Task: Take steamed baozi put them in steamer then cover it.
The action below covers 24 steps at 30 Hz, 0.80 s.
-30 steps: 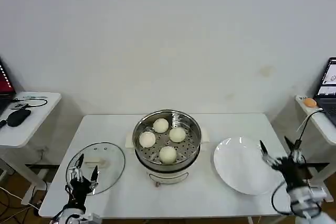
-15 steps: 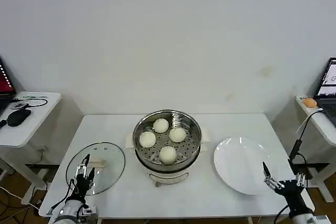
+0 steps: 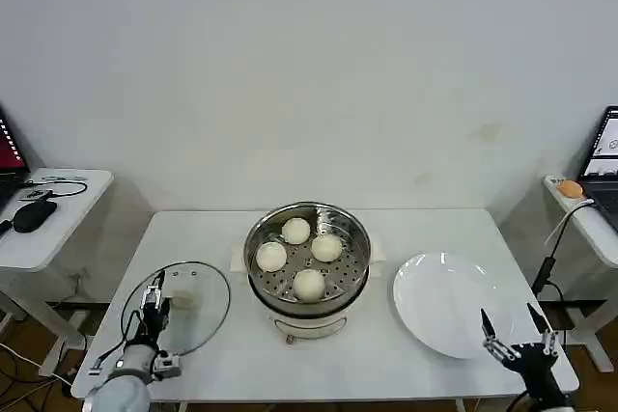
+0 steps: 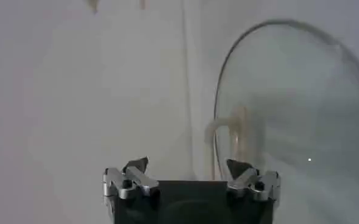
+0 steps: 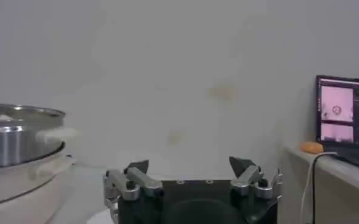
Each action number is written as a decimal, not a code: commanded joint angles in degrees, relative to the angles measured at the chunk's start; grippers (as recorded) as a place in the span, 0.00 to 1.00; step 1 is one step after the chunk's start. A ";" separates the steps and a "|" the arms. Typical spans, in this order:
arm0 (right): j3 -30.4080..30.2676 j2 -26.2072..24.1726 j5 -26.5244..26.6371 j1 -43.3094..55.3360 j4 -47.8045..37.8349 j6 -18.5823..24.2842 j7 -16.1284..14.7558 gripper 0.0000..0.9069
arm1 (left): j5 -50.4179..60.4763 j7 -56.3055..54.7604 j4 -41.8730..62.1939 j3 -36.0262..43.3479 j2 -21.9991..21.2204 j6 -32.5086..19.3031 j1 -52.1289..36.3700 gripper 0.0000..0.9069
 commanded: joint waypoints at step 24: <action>-0.21 0.78 -0.88 -0.38 -0.03 1.17 0.29 1.00 | 1.93 -2.87 1.78 -0.39 -1.86 -1.90 -3.65 0.00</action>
